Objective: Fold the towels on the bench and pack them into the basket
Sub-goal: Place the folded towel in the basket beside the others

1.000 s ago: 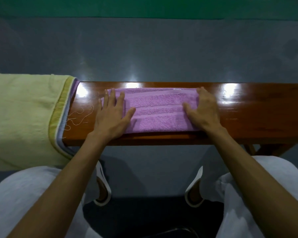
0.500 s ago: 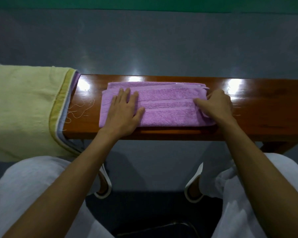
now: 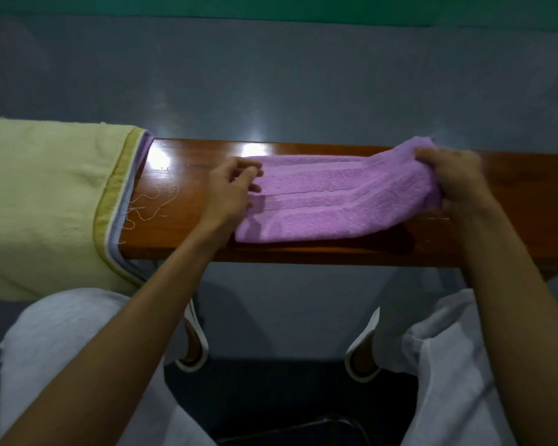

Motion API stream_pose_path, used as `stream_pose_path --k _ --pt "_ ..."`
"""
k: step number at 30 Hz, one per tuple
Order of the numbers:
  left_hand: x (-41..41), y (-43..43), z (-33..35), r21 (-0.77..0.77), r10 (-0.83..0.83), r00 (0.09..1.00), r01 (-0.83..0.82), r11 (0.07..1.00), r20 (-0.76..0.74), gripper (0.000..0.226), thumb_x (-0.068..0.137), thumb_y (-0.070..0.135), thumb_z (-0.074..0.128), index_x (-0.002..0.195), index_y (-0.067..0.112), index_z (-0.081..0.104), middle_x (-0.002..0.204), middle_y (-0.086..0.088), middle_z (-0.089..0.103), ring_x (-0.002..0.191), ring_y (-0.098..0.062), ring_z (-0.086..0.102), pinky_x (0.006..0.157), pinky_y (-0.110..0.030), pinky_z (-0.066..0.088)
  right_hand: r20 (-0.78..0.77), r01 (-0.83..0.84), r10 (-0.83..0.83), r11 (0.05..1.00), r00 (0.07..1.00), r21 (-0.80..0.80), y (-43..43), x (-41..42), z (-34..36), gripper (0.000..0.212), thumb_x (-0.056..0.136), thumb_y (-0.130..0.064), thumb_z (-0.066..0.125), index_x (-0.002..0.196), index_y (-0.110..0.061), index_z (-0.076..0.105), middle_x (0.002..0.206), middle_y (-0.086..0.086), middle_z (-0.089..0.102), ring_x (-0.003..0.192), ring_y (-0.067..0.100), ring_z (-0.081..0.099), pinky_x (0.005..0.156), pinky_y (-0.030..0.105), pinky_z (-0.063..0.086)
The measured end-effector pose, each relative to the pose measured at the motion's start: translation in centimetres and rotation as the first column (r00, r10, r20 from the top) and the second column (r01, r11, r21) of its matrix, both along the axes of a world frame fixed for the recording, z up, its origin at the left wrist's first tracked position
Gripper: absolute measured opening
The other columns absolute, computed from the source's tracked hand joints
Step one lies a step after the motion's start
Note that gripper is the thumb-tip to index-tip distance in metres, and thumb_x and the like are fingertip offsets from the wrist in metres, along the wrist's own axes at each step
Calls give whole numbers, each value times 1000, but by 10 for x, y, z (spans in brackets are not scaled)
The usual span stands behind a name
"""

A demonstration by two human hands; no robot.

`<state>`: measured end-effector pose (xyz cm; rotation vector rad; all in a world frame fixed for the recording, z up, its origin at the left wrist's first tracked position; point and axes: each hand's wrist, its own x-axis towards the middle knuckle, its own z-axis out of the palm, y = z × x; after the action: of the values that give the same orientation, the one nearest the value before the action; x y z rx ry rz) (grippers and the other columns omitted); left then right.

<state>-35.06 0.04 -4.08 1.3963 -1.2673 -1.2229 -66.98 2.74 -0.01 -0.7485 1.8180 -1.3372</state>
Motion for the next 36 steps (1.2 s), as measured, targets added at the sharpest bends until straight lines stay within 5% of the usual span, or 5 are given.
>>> stream_pose_path --k 4,12,23,30,36 --pt "17 -1 9 203 17 998 -4 979 -62 22 108 13 48 116 5 67 101 -12 72 64 -17 63 53 -24 48 188 -70 99 986 977 -153 -13 38 1 13 96 -3 62 85 -8 67 69 -1 71 60 11 67 56 26 55" --pt "18 -4 8 332 -57 996 76 940 -65 45 106 49 44 115 11 68 102 -9 76 76 -22 70 62 -29 55 -237 -623 588 773 773 -115 -19 161 -17 39 96 -26 71 129 -9 62 94 12 70 67 16 67 56 34 59" --pt "19 -8 -8 171 35 985 -64 983 170 24 92 13 73 115 8 70 107 -5 72 90 -15 70 68 -32 61 -443 -446 370 891 817 -79 -17 120 -25 27 97 -21 69 120 -10 63 85 2 63 69 16 61 55 21 51" --pt "-2 -5 -16 -374 180 755 93 923 630 41 103 44 47 132 15 55 129 -6 56 114 -20 53 100 -40 50 -892 -483 216 876 397 -3 -14 128 -45 28 91 -20 65 118 -10 64 112 8 65 102 20 55 79 28 51" --pt "-17 0 -38 -120 -130 428 510 852 894 64 109 51 13 165 20 10 173 -4 4 159 -20 -2 126 -44 -4 -836 -564 537 726 110 393 -20 137 -65 69 101 -40 36 160 -5 25 168 16 19 157 29 12 128 47 11"
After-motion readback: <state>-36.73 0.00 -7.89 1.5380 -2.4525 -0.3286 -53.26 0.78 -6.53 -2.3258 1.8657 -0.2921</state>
